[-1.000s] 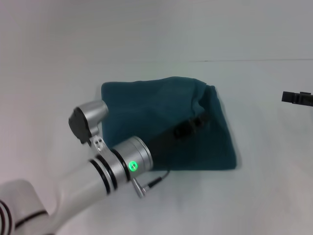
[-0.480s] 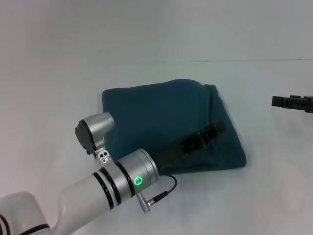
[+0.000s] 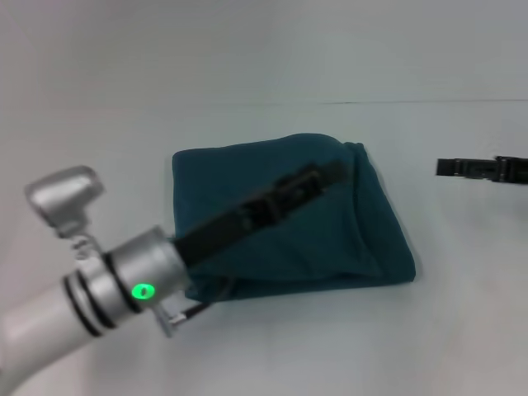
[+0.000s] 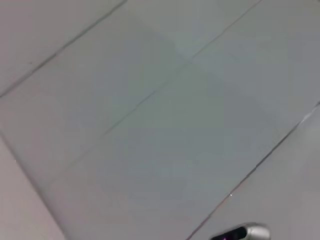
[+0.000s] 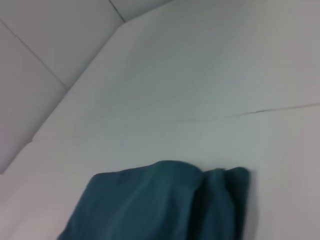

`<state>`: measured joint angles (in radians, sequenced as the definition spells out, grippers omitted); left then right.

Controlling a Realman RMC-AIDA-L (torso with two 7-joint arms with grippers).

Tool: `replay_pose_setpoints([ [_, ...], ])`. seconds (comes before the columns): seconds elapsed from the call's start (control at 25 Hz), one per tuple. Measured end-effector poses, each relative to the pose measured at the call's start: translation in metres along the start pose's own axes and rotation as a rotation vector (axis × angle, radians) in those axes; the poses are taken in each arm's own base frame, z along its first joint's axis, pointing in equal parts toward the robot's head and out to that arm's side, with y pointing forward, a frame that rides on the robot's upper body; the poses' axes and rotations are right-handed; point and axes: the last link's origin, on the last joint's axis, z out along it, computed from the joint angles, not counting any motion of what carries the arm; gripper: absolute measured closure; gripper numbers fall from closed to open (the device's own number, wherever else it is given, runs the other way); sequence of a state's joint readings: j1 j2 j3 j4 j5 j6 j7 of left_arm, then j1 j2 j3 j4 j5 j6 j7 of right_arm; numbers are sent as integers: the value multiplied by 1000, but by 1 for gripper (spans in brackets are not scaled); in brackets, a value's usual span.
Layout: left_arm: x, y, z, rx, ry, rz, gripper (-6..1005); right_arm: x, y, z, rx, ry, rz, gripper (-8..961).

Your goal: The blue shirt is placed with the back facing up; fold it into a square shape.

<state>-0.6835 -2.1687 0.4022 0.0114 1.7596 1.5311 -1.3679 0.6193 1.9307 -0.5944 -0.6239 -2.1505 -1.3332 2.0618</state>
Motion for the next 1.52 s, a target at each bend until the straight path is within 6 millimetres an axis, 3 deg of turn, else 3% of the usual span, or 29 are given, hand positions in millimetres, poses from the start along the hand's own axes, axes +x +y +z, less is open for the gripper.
replay_pose_setpoints([
  [0.08,11,-2,-14,1,6,50,367,1,7,10,-24,30,21,54],
  [0.2,25,-6,-33,22,-18,143,143,2,19,25,-61,74,49,54],
  [0.4,46,-11,-60,81,-104,320,36,3,36,51,-99,99,83,54],
  [0.6,58,-15,-78,137,-221,481,43,8,45,74,-81,124,117,53],
  [0.84,63,-20,-85,181,-325,559,52,16,50,94,-37,147,136,53],
  [1.52,64,-30,-92,251,-409,609,52,27,53,108,1,169,188,54],
])
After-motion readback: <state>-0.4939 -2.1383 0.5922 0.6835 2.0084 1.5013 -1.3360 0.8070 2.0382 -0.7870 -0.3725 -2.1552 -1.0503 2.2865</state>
